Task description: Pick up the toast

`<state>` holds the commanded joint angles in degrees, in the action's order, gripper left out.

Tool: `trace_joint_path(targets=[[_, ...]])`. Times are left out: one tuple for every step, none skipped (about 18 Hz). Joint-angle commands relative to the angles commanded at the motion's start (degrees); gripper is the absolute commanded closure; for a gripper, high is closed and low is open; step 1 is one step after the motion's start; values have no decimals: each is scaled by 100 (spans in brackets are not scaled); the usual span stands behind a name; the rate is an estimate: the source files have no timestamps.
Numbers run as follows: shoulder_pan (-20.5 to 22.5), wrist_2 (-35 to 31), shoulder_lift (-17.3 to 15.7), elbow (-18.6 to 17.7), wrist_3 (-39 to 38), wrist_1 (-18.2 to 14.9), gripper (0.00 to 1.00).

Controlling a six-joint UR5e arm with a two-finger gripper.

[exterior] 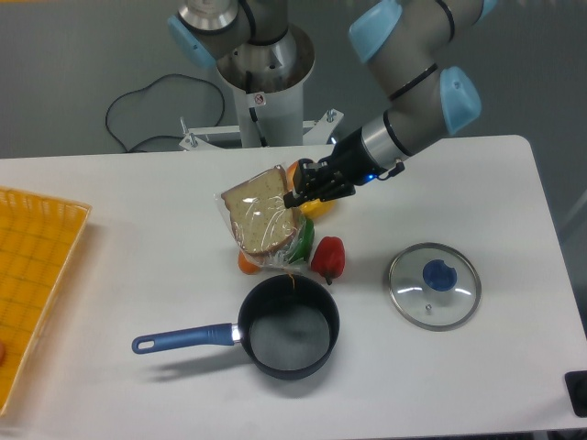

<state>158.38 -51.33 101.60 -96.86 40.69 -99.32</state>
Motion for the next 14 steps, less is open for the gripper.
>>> trace_joint_path(targets=[[-44, -9, 0, 9, 0, 35, 99], [-53, -44, -9, 35, -17, 140, 99], [-53, -114, -9, 105, -43, 193, 99], [-53, -254, 0, 175, -44, 220, 99], [-44, -377, 0, 228, -52, 220, 99], [-36, -509, 0, 263, -52, 237, 99], [-35, -675, -9, 272, -44, 246, 99], [-27, -842, -9, 307, -35, 264, 99], [-35, -966, -18, 334, -61, 359, 99], [-44, -1036, -26, 386, -70, 474, 99], [-44, -1089, -35, 378, -79, 544, 99], [-36, -1099, -35, 352, -70, 554, 100], [-35, -1099, -44, 334, -70, 563, 100], [-44, -1116, -61, 343, -70, 580, 100]])
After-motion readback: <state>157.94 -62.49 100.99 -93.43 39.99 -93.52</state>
